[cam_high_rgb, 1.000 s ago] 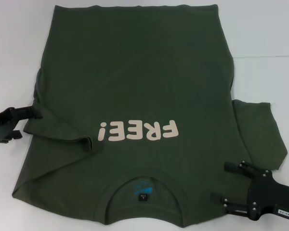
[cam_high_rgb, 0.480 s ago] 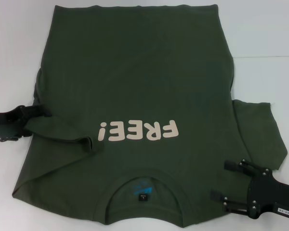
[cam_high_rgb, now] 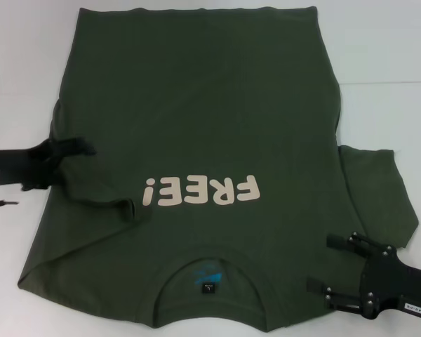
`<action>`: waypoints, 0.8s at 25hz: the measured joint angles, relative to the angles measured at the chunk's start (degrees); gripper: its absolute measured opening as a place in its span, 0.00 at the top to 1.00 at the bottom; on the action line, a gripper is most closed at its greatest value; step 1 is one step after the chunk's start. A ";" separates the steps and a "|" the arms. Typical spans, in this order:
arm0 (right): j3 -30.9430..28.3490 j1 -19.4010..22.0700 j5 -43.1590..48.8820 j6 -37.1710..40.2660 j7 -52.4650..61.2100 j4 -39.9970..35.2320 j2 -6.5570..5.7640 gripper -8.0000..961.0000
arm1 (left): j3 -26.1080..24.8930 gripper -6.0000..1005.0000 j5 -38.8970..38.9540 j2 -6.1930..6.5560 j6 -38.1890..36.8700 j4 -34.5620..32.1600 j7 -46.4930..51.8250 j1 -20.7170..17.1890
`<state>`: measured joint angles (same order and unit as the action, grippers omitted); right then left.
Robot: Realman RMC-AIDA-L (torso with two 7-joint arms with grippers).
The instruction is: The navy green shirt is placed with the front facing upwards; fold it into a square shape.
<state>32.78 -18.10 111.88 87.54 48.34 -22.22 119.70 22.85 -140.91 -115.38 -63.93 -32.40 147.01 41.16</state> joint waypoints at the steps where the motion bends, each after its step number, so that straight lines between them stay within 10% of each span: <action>1: 0.00 0.01 0.00 0.00 0.00 0.01 0.00 0.04 | 0.02 0.06 0.57 -0.29 0.04 0.00 -0.25 0.21; 12: 0.00 0.08 0.01 0.37 0.00 0.07 0.00 0.04 | -0.14 0.06 15.45 -2.76 0.71 5.06 -6.76 1.08; 20: 0.00 0.32 0.01 0.79 0.35 0.02 0.00 0.04 | 1.59 0.06 20.58 -0.14 -7.99 4.54 -10.24 -2.21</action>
<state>32.78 -17.78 111.89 88.32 48.69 -22.20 119.70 24.43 -120.34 -115.52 -71.92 -27.86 136.76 38.94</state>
